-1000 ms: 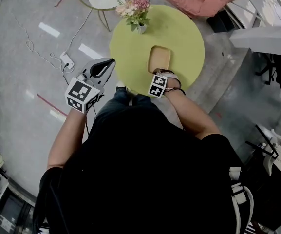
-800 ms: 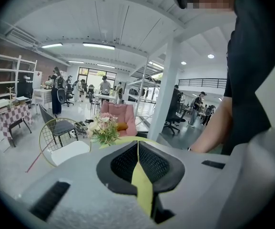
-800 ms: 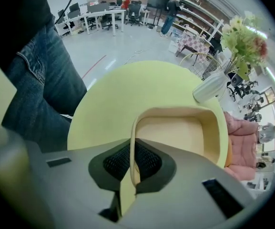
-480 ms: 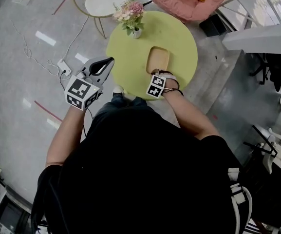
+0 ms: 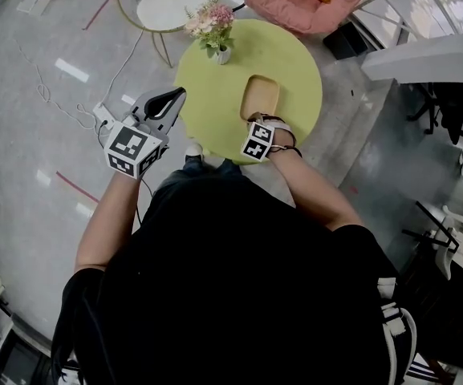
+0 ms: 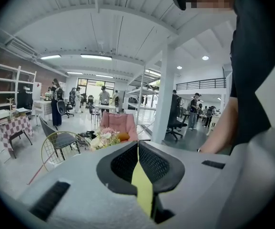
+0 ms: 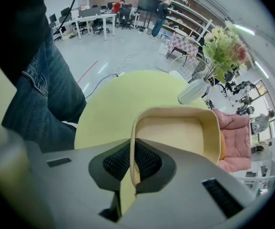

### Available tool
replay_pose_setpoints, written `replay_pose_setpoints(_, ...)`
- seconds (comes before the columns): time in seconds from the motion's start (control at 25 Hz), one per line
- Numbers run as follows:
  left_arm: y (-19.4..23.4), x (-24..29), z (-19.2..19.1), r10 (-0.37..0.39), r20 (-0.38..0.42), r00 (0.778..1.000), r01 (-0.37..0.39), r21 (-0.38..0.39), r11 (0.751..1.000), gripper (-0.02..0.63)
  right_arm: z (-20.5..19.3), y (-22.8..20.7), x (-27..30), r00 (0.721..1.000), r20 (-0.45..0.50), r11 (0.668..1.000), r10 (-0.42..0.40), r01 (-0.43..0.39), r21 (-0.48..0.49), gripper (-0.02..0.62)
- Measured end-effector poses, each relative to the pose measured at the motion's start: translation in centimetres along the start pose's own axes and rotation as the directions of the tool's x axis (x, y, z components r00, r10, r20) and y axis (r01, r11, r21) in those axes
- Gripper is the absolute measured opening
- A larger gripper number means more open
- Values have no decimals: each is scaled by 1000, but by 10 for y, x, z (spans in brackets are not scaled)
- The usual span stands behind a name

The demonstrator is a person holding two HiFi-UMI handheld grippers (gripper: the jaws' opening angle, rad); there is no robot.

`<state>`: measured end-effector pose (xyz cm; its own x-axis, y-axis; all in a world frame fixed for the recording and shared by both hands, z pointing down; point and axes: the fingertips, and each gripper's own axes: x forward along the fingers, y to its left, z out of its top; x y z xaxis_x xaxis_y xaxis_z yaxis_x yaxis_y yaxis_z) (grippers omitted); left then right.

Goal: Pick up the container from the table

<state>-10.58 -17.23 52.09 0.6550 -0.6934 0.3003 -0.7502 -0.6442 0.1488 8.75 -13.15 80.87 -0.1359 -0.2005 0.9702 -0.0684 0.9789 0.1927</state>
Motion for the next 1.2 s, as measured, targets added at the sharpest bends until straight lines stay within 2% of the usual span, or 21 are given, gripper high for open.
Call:
replay_pose_setpoints(0.12, 6, -4, 7, 22, 33, 999, -21, -8, 1000, 18, 2, -3, -11, 1000, 5, 1000, -9, 9, 11, 11)
replay_pose_setpoints(0.52, 16, -14, 21, 50, 73, 996, -53, 43, 998, 18, 9, -21, -40, 998, 20, 997, -59, 58, 55, 11)
replay_pose_setpoints(0.72, 14, -13, 27, 39, 86, 996, -45, 68, 997, 18, 9, -34, -56, 995, 17, 993, -97, 96, 72, 11)
replay_pose_setpoints(1.2, 1, -14, 36, -1, 105, 995, -7, 75, 997, 18, 24, -38, -108, 995, 42, 988, -94, 87, 128, 11)
